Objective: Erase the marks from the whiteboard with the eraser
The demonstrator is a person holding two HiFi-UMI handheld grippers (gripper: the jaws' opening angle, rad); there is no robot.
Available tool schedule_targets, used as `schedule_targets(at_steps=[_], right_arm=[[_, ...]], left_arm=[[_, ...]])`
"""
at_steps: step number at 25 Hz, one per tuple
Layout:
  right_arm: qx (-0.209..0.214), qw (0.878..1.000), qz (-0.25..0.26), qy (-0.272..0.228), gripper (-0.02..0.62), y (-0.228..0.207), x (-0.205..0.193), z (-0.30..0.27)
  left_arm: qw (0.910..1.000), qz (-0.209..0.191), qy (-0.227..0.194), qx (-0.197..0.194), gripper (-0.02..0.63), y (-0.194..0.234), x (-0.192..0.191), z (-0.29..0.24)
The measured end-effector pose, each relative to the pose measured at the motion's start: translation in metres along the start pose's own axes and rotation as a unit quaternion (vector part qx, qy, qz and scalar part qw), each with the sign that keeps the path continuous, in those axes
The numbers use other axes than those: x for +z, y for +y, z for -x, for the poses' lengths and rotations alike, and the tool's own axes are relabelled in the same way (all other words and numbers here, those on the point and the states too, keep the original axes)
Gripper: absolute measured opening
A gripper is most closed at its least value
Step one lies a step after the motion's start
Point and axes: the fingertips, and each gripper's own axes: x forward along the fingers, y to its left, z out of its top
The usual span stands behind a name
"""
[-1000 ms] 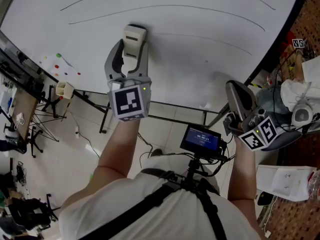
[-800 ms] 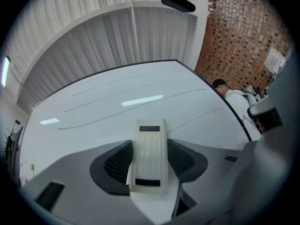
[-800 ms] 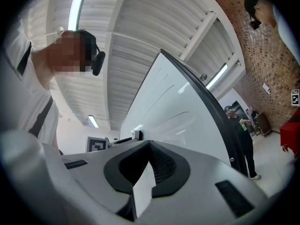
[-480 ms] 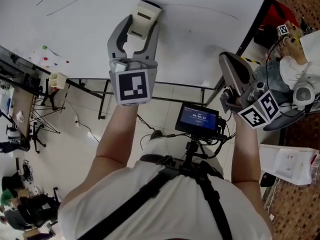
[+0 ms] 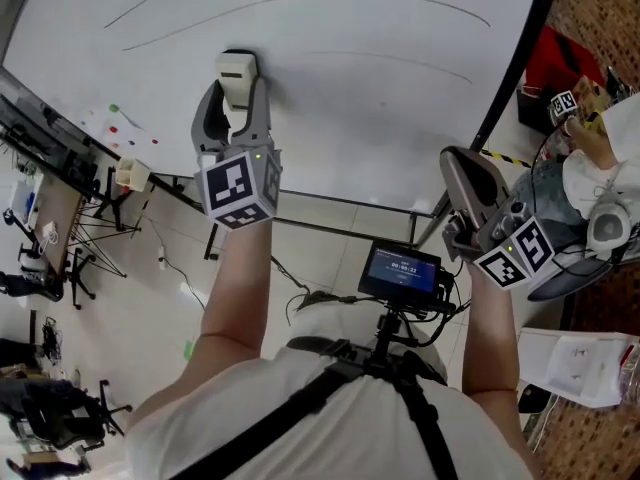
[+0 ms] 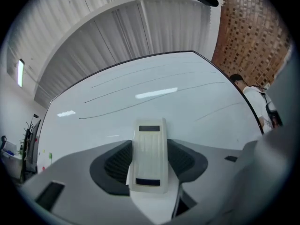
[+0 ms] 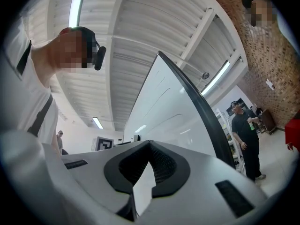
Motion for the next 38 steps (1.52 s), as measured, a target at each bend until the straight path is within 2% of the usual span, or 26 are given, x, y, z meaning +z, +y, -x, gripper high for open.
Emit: schedule_targets(at_steps=[3,6,10,13,16,18,22,26,31,38], right_arm=[[-0.005,1.0,0.002,0.001,0.005,0.001,0.005,0.005],[-0.013,1.0,0.006,0.001,0.005,-0.002,0.012,0.018],[-0.024,1.0,0.013,-0.004,0.005,-0.005,0.021,0.033],[-0.029,0.999,0.015,-0.007,0.005,-0.006,0.025,0.037],[-0.029,0.999,0.015,-0.009,0.005,-0.007,0.027,0.039],[-0.028,0.999,0.014,-0.011,0.005,-0.007,0.029,0.039],[-0.025,1.0,0.012,-0.011,0.005,-0.005,0.029,0.038],[-0.03,0.999,0.011,-0.008,0.005,-0.009,0.03,0.043],[-0.036,0.999,0.014,-0.01,0.005,-0.01,0.032,0.048],[-0.041,0.999,0.015,-0.008,0.005,-0.01,0.034,0.052]], left_arm=[[0.9999,0.004,-0.012,0.0,0.255,-0.011,0.01,0.0],[0.9993,-0.012,-0.03,-0.016,0.255,-0.043,0.024,0.002],[0.9957,-0.046,-0.057,-0.056,0.255,-0.091,0.041,0.008],[0.9894,-0.087,-0.07,-0.094,0.255,-0.118,0.049,0.012],[0.9873,-0.087,-0.07,-0.113,0.256,-0.122,0.048,0.013],[0.99,-0.076,-0.062,-0.101,0.256,-0.109,0.046,0.011],[0.9969,-0.053,-0.043,-0.039,0.256,-0.066,0.038,0.005],[0.9977,-0.052,-0.041,-0.017,0.255,-0.064,0.038,0.004],[0.9947,-0.067,-0.059,-0.051,0.255,-0.102,0.047,0.008],[0.9824,-0.119,-0.068,-0.127,0.256,-0.154,0.055,0.017]])
